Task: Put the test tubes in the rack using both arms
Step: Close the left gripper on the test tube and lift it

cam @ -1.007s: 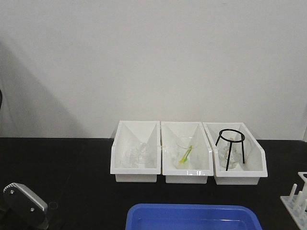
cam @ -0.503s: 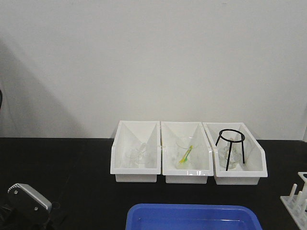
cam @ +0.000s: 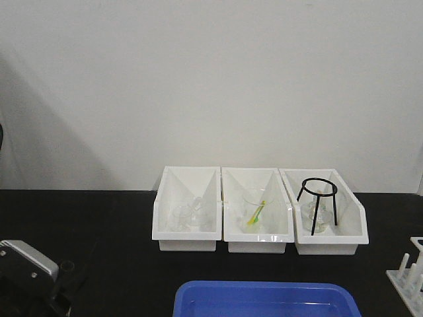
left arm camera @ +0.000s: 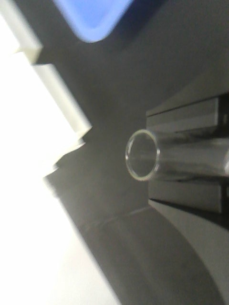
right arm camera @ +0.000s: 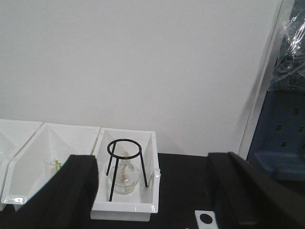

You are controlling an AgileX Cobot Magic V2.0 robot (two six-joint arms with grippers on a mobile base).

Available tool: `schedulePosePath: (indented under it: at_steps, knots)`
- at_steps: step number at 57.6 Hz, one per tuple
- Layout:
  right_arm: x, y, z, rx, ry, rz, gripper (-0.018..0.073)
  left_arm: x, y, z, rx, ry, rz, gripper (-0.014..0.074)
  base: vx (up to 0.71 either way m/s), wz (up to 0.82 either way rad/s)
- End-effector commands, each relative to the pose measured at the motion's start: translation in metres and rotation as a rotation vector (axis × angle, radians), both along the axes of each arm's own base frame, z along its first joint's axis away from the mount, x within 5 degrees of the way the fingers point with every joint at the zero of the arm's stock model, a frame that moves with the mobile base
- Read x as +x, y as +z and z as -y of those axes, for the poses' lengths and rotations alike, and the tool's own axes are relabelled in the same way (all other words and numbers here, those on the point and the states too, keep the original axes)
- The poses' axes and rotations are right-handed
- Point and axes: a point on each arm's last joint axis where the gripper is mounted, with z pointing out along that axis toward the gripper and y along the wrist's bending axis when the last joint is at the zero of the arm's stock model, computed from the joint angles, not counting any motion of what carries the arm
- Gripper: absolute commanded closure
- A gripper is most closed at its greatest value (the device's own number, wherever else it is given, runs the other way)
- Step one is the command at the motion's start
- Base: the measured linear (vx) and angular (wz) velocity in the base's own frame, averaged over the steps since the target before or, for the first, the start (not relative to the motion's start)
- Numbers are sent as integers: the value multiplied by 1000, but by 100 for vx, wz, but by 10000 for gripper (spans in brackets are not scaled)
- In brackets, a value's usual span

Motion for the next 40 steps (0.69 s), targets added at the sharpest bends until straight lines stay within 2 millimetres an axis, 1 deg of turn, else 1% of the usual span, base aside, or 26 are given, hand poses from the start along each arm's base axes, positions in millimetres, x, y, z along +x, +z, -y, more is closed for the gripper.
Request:
schedulePosePath:
  at_steps: [1, 9, 12, 17, 23, 31, 36, 40]
  knots:
    - [-2, 21, 0, -14, -6, 131, 50, -5, 43, -2, -103, 32, 183, 617, 0, 0]
    - [-2, 21, 0, -14, -6, 131, 50, -23, 70, -7, -134, 34, 241, 617, 0, 0]
    - [-2, 21, 0, -14, -6, 131, 50, -28, 81, -9, -157, 34, 231, 616, 0, 0]
    - [-2, 20, 0, -14, -6, 119, 50, -38, 104, -10, -185, 31, 190, 614, 0, 0]
    - [-2, 18, 0, -14, -5, 107, 50, -45, 137, -12, -209, 24, 194, 613, 0, 0]
    - [3, 15, 0, -2, 1, 85, 50, -46, 174, -11, -224, 14, 216, 611, 0, 0]
    - [7, 12, -7, 21, 39, 74, 50, -46, 188, -4, -265, -12, 230, 611, 0, 0]
    - [12, 9, -20, 29, 107, 59, 50, -44, 193, 6, -284, -51, 233, 611, 0, 0]
